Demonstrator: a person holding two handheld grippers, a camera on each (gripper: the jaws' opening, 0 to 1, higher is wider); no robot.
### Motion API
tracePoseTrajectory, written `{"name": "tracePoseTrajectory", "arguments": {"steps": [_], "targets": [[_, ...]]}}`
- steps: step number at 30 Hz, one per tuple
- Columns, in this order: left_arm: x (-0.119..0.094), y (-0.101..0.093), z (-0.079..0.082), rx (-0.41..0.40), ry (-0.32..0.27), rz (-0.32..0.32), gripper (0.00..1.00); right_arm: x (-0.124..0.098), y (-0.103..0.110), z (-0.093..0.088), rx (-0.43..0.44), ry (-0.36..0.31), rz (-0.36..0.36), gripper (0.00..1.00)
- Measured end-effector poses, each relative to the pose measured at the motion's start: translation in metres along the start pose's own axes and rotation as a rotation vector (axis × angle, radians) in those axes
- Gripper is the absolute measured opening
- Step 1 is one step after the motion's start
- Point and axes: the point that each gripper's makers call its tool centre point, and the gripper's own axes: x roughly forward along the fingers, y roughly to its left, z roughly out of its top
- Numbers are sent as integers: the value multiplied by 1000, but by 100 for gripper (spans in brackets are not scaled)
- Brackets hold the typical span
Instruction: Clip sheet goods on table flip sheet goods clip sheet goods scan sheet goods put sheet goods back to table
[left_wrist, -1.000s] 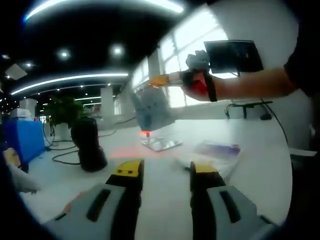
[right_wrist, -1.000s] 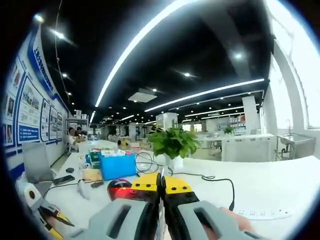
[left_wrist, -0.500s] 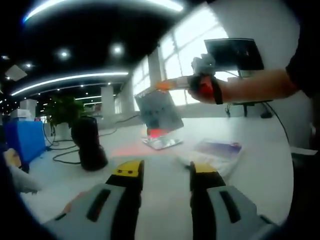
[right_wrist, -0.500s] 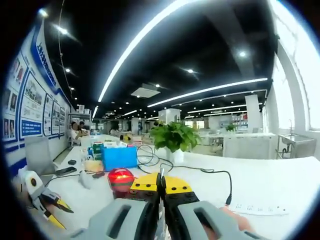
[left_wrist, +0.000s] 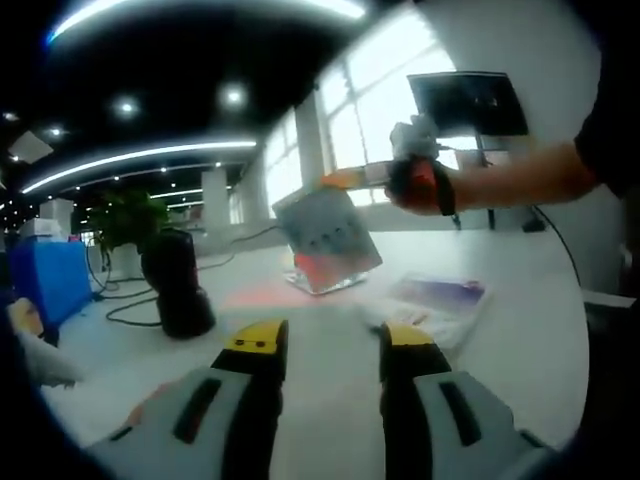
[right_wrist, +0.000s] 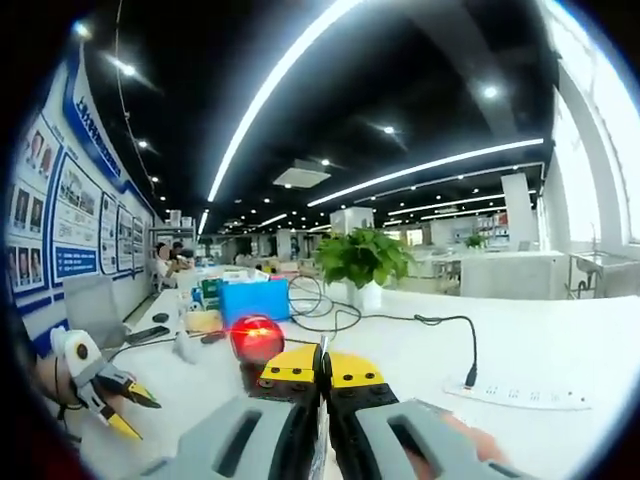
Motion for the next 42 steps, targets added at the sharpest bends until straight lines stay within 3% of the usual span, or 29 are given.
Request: {"name": "tracePoseTrajectory", "arguments": {"steps": [17,23,42], "targets": [[2,3,-3,-2,17,11,29,3,-55,-10,-13,30,-87,0],[2,3,-3,-1,22,14,29,3,-61,-15,-101,71,-118,0],[1,5,-7,7,46,30,30,14,-91,-32,-148,135,-164,0]]}}
